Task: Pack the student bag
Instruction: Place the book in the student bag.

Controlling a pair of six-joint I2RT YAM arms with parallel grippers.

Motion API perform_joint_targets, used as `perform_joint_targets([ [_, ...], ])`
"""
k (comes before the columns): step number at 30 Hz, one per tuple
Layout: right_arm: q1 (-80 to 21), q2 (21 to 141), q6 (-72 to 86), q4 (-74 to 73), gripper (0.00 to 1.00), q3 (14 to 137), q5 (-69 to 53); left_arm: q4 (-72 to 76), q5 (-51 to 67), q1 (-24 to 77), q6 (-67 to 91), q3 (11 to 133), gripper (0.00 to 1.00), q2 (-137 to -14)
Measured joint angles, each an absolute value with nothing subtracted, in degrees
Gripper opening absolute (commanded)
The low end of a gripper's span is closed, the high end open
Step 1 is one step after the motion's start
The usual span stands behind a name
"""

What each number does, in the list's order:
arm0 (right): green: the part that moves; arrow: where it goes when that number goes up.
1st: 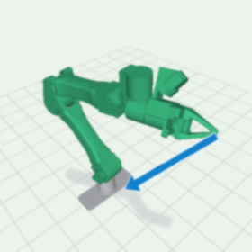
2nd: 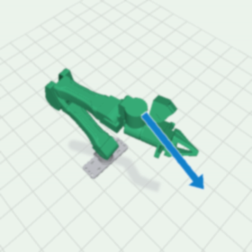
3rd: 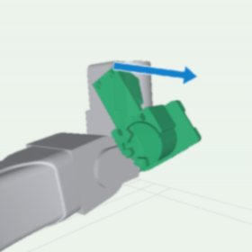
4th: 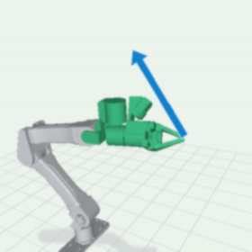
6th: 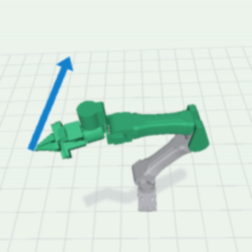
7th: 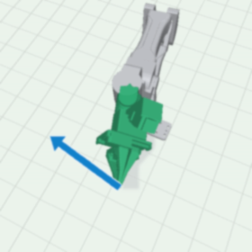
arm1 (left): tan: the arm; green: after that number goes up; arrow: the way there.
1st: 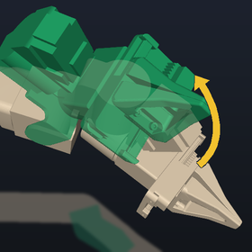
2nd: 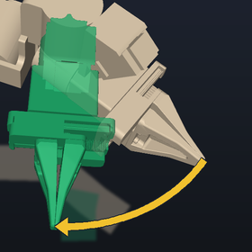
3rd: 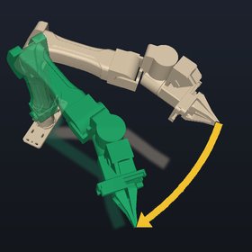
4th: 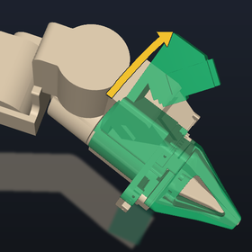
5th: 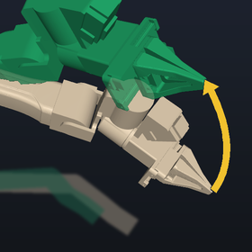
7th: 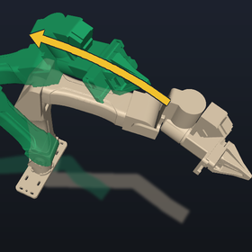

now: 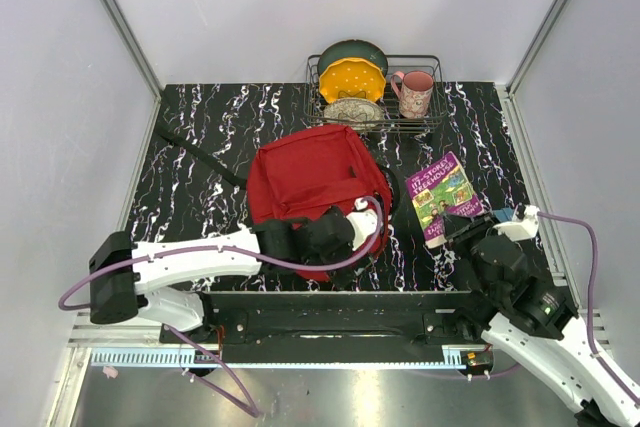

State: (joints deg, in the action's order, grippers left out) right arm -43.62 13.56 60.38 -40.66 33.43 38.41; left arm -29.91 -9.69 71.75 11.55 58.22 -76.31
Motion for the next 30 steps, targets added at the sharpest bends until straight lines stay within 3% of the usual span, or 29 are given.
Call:
perform_joint_targets([
  [10,-43.6,12.4,63.6,-44.1,0.05,33.4,38.2,-30.3,-14.9,74.1,8.6,63.4,0.91,-86.5],
  [19,-43.6,11.6,63.9,-45.0,0.08,33.4,37.8,-31.7,-23.7,75.1,9.0,63.4,0.74,-91.4],
  [24,-43.6,11.6,64.1,-45.3,0.09,33.4,36.8,-31.9,-27.9,75.1,10.0,64.2,0.54,-91.4],
  [30,-43.6,11.3,64.8,-45.3,0.09,33.3,35.0,-31.9,-30.3,75.1,10.9,64.9,0.16,-91.4],
])
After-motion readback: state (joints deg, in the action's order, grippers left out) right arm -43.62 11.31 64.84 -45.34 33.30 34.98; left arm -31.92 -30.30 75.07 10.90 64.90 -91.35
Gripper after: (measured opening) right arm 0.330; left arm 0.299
